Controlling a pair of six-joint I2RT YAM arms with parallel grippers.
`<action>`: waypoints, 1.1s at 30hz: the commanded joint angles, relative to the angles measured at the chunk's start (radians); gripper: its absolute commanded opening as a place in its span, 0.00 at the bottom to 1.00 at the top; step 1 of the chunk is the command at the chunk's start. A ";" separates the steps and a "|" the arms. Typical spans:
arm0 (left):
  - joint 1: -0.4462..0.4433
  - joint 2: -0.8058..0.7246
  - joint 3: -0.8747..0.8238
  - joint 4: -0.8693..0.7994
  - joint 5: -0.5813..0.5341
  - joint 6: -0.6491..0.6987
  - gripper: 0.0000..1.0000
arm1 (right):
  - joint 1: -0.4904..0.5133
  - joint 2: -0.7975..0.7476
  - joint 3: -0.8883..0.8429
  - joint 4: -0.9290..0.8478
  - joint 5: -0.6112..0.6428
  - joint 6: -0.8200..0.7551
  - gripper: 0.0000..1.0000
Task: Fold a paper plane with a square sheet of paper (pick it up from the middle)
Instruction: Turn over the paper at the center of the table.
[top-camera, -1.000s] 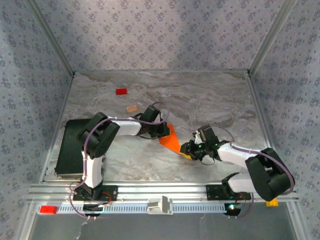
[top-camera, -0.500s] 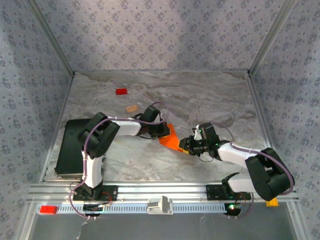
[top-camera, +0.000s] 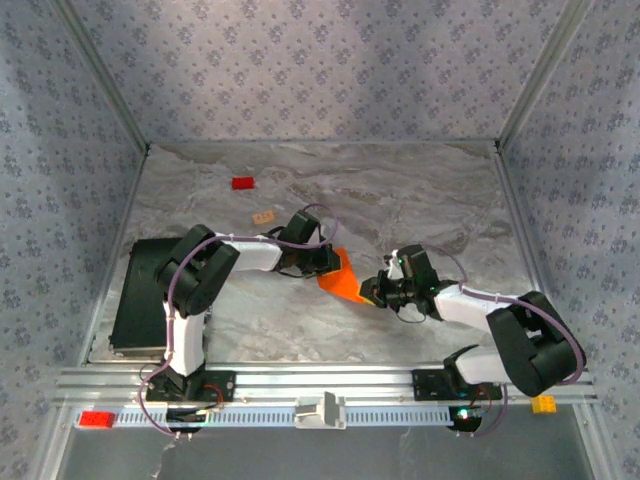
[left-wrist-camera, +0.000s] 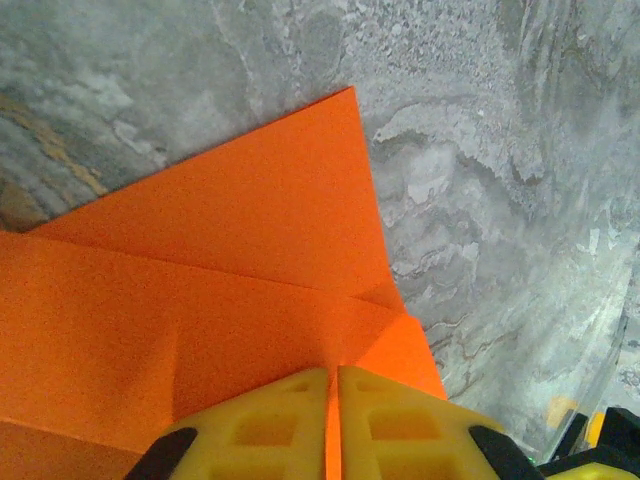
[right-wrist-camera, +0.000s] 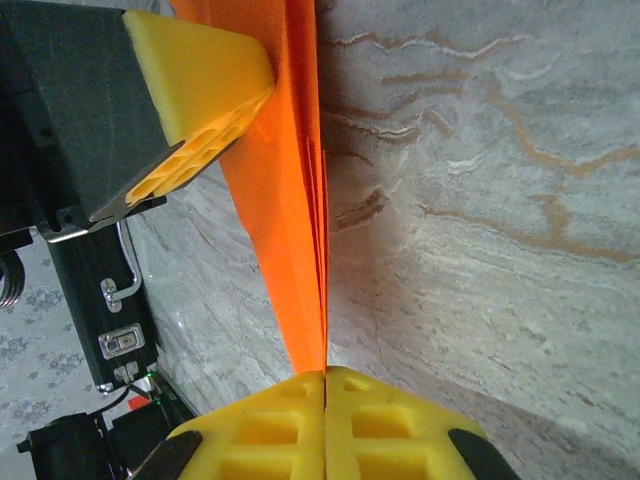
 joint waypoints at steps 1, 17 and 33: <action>0.011 -0.023 0.016 -0.039 0.004 0.019 0.13 | -0.007 -0.006 -0.011 -0.002 -0.012 -0.018 0.06; 0.010 -0.069 0.006 -0.056 0.004 0.028 0.26 | -0.006 -0.023 -0.014 -0.028 -0.003 -0.045 0.05; 0.002 -0.185 -0.002 -0.137 -0.100 0.060 0.38 | -0.014 -0.147 0.047 -0.260 0.126 -0.160 0.04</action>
